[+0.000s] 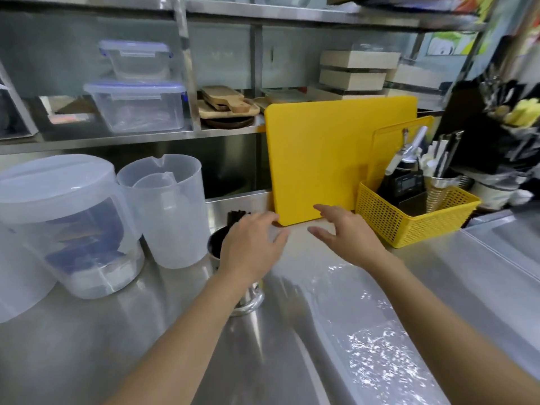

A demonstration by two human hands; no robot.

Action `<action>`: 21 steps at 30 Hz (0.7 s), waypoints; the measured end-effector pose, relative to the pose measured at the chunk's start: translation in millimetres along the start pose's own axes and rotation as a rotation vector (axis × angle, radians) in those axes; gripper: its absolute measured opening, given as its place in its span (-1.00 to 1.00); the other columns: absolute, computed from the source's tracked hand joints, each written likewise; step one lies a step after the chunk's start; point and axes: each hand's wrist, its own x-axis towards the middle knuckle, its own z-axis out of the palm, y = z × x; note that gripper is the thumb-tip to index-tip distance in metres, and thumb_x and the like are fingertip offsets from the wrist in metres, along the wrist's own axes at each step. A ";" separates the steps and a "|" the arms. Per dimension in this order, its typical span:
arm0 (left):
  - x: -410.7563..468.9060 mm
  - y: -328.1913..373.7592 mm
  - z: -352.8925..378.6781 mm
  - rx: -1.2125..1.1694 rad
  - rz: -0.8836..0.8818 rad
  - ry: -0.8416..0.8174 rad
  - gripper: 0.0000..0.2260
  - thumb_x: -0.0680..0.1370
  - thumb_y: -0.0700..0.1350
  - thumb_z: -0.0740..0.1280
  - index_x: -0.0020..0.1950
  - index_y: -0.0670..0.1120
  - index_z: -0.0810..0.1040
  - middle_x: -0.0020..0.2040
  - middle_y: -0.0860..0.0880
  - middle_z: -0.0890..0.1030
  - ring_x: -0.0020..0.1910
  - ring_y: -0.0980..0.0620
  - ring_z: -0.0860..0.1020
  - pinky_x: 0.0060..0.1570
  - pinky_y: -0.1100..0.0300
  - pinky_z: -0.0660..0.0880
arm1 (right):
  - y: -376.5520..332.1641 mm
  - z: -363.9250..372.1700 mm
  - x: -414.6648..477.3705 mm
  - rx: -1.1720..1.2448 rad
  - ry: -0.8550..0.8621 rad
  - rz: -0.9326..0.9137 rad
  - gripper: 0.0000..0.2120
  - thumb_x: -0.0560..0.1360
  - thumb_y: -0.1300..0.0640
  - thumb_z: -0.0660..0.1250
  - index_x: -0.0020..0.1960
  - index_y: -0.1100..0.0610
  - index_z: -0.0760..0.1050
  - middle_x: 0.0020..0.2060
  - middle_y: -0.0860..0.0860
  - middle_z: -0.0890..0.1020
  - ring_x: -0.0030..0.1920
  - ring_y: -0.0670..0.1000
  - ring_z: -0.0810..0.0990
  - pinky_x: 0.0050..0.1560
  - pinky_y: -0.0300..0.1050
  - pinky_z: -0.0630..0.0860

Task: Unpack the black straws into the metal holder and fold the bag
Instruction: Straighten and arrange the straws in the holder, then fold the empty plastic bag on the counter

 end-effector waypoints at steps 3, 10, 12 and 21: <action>-8.0 13.5 37.2 0.027 0.011 -0.085 -0.55 0.55 0.15 0.18 0.38 -0.01 0.36 0.36 0.01 0.44 0.34 0.01 0.36 0.32 0.08 0.31 | 40.9 -1.5 -24.4 -0.101 -0.098 0.041 -0.39 0.51 -0.22 0.14 0.48 -0.04 0.12 0.43 0.01 0.33 0.40 0.06 0.30 0.28 0.02 0.21; -37.8 39.4 145.1 0.053 -0.036 -0.247 -0.40 0.48 0.29 0.06 0.47 0.06 0.21 0.48 0.05 0.28 0.46 0.06 0.21 0.39 0.20 0.12 | 142.8 7.7 -76.2 -0.126 -0.281 0.152 -0.26 0.43 -0.41 0.01 0.51 -0.12 -0.05 0.53 -0.01 0.07 0.51 0.01 0.06 0.39 0.02 0.07; -48.7 44.0 176.2 0.078 -0.051 -0.301 -0.39 0.49 0.30 0.07 0.50 0.09 0.13 0.53 0.04 0.19 0.50 0.04 0.14 0.44 0.13 0.10 | 168.6 15.5 -90.8 -0.127 -0.333 0.180 -0.21 0.38 -0.47 -0.08 0.50 -0.13 -0.10 0.54 0.00 0.02 0.53 0.00 0.01 0.38 0.02 0.07; -98.4 56.0 237.2 0.325 -0.191 -0.480 -0.39 0.52 0.32 -0.09 0.37 0.02 0.40 0.42 -0.05 0.38 0.38 -0.02 0.40 0.39 0.17 0.03 | 231.1 43.0 -142.2 -0.103 -0.556 0.317 -0.36 0.52 -0.26 0.07 0.50 -0.06 -0.02 0.53 -0.01 0.02 0.52 0.02 -0.02 0.43 0.01 0.01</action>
